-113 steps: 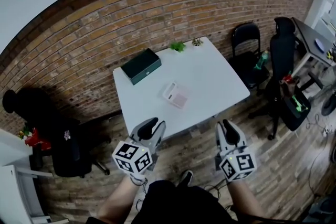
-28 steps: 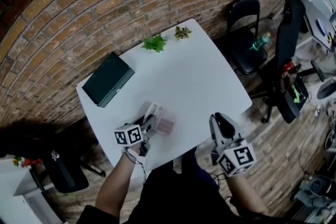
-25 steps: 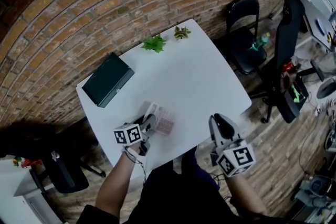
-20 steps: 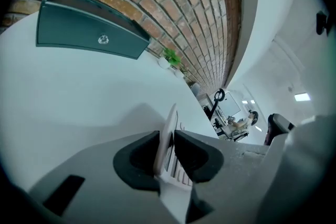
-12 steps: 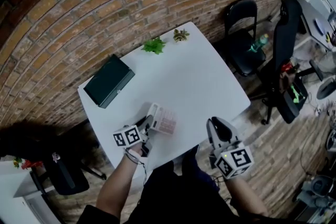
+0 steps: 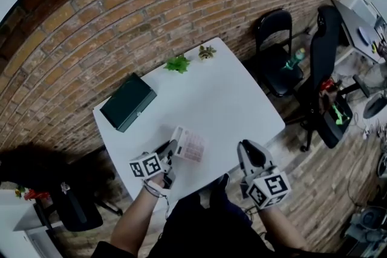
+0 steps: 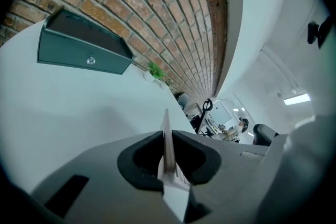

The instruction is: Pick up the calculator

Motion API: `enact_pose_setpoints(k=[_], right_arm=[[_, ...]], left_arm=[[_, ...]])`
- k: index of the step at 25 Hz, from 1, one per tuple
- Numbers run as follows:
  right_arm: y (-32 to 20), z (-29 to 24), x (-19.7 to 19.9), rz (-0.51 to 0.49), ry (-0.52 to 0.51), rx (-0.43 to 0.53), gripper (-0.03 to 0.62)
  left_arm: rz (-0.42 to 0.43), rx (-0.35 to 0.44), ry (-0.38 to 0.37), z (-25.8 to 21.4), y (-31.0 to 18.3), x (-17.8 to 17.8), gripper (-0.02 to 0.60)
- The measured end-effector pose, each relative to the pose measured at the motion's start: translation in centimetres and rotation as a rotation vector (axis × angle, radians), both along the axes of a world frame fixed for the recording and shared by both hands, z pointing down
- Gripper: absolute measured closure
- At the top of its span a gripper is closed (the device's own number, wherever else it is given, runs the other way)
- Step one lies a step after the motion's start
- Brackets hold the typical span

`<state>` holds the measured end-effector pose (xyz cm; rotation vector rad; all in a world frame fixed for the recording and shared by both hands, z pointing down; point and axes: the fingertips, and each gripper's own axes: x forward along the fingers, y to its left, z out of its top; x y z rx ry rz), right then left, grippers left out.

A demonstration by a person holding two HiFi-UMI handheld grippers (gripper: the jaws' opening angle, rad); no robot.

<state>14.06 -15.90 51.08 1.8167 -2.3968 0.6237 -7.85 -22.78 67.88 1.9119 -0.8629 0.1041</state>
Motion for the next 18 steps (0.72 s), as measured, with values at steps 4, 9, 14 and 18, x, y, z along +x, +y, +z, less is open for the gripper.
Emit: enact_pose_setpoints(k=[4,9,14,18], right_arm=[[0.1,-0.4,0.5,0.016,0.009,-0.010,0.552],[0.0,-1.4,1.2,0.041,0.017,0.005,0.562],[-0.1,-2.5,1.7,0.049,0.023,0.019,0.562],[-0.4,-3.7,2.1,0.052,0.029,0.039,0.562]], left_arm=[[0.009,0.031,0.052,-3.1,-0.1,0.8,0.534],[0.012,0.067,0.123,-6.8,-0.4,1.8,0.532],[-0.001,0.106,0.178,-10.5,-0.9,2.5,0.532],[0.008,0.147,0.211,-13.3,-1.2,3.4,0.532]])
